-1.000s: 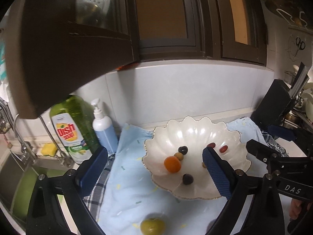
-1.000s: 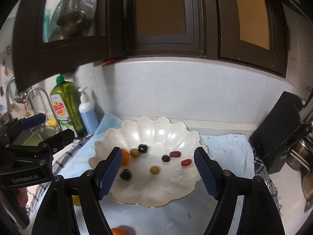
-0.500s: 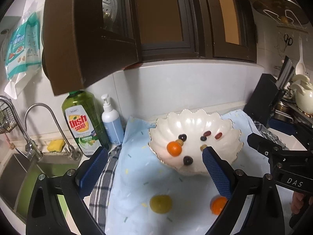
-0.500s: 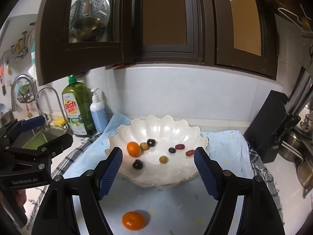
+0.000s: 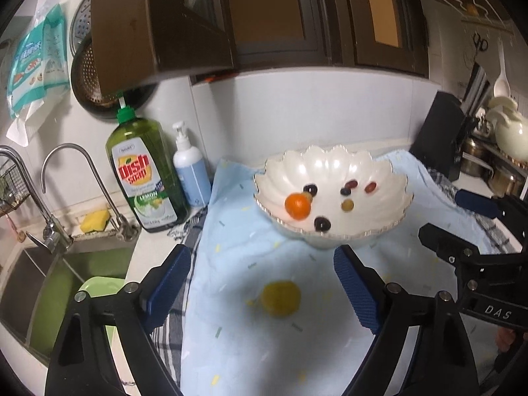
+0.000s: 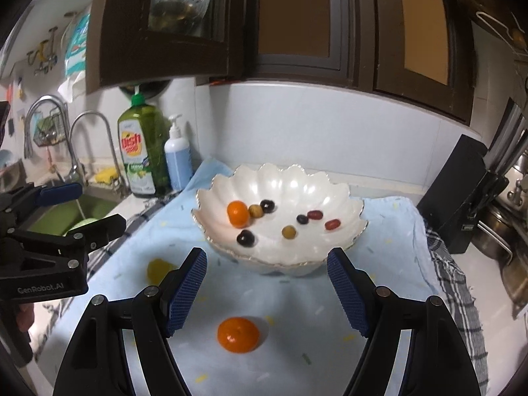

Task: Organize fruits
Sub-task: 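Withdraw both tools from the bowl toward the remaining fruits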

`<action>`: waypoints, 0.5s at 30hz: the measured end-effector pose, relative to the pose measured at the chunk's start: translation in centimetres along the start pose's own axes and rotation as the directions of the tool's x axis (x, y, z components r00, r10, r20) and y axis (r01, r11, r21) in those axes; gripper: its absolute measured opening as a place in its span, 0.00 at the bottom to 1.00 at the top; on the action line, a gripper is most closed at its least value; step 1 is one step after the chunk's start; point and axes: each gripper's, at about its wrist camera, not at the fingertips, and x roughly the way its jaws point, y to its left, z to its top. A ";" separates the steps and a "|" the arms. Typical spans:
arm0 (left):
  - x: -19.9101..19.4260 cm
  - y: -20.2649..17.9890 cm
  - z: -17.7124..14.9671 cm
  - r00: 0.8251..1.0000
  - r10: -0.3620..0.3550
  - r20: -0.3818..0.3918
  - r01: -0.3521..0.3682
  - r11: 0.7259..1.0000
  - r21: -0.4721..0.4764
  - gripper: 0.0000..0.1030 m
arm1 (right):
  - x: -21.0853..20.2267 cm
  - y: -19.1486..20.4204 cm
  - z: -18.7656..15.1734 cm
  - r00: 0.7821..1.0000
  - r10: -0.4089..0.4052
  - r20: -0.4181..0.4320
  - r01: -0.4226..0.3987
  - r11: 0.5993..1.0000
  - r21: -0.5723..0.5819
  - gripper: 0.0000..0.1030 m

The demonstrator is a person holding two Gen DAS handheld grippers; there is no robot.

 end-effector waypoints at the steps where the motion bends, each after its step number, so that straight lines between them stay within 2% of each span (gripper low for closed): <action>1: 0.1 0.0 -0.4 1.000 0.001 -0.008 -0.001 1.000 0.006 0.87 | 0.1 0.2 -0.3 1.000 0.002 -0.008 -0.002 1.000 -0.007 0.74; 8: 0.6 -0.2 -2.3 0.999 -0.007 -0.045 0.007 1.000 0.013 0.86 | 0.9 0.7 -1.7 0.997 0.018 -0.069 -0.020 1.000 -0.021 0.74; 15: 1.4 -0.6 -3.5 0.996 -0.027 -0.079 0.029 0.999 0.027 0.84 | 2.0 1.1 -3.8 0.985 0.053 -0.162 -0.054 0.999 -0.002 0.74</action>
